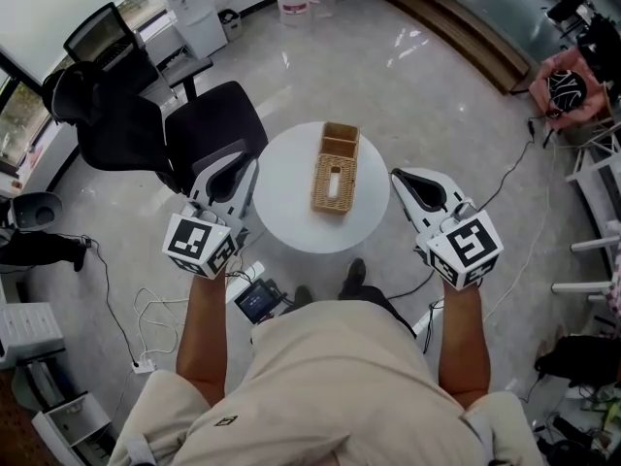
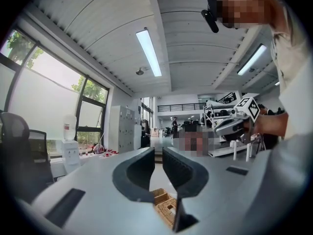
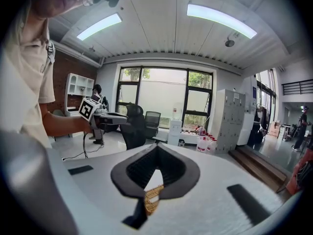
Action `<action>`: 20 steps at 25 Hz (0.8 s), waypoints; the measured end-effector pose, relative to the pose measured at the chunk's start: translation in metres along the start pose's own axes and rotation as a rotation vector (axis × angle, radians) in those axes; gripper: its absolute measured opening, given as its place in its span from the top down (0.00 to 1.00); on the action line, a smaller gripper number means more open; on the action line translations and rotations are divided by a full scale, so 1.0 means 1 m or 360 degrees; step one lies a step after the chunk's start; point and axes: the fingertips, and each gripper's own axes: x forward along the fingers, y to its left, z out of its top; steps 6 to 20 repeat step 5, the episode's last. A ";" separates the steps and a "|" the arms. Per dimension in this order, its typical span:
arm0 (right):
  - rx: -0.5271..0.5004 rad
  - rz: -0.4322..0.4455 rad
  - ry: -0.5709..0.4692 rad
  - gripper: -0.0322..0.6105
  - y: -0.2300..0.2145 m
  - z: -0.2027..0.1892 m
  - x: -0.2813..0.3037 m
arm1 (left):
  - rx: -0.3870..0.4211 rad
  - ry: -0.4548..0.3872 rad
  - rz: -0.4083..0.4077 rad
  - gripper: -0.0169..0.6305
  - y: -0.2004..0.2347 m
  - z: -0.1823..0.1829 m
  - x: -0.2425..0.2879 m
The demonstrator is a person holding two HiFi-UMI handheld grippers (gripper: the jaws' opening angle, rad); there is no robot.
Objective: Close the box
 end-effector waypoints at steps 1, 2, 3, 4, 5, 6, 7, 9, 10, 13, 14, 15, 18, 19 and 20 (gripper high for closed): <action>0.0000 -0.0004 0.0002 0.96 0.003 0.001 0.000 | -0.0002 0.0002 -0.0003 0.90 0.001 -0.001 -0.003; 0.0000 -0.0008 0.0005 0.96 0.006 0.001 0.000 | -0.0004 0.0005 -0.0005 0.90 0.002 -0.002 -0.006; 0.0000 -0.0010 0.0008 0.96 0.008 0.001 0.000 | -0.0005 0.0008 -0.0007 0.90 0.002 -0.003 -0.009; -0.0001 -0.0012 0.0011 0.96 0.011 0.001 0.000 | -0.0007 0.0011 -0.0008 0.90 0.003 -0.004 -0.011; -0.0002 -0.0014 0.0013 0.96 0.013 0.002 0.000 | -0.0008 0.0014 -0.0009 0.90 0.004 -0.005 -0.014; -0.0002 -0.0014 0.0013 0.96 0.013 0.002 0.000 | -0.0008 0.0014 -0.0009 0.90 0.004 -0.005 -0.014; -0.0002 -0.0014 0.0013 0.96 0.013 0.002 0.000 | -0.0008 0.0014 -0.0009 0.90 0.004 -0.005 -0.014; -0.0002 -0.0014 0.0013 0.96 0.013 0.002 0.000 | -0.0008 0.0014 -0.0009 0.90 0.004 -0.005 -0.014; -0.0002 -0.0014 0.0013 0.96 0.013 0.002 0.000 | -0.0008 0.0014 -0.0009 0.90 0.004 -0.005 -0.014; -0.0002 -0.0014 0.0013 0.96 0.013 0.002 0.000 | -0.0008 0.0014 -0.0009 0.90 0.004 -0.005 -0.014; -0.0002 -0.0014 0.0013 0.96 0.013 0.002 0.000 | -0.0008 0.0014 -0.0009 0.90 0.004 -0.005 -0.014; -0.0002 -0.0014 0.0013 0.96 0.013 0.002 0.000 | -0.0008 0.0014 -0.0009 0.90 0.004 -0.005 -0.014; -0.0002 -0.0014 0.0013 0.96 0.013 0.002 0.000 | -0.0008 0.0014 -0.0009 0.90 0.004 -0.005 -0.014; -0.0002 -0.0014 0.0013 0.96 0.013 0.002 0.000 | -0.0008 0.0014 -0.0009 0.90 0.004 -0.005 -0.014; -0.0002 -0.0014 0.0013 0.96 0.013 0.002 0.000 | -0.0008 0.0014 -0.0009 0.90 0.004 -0.005 -0.014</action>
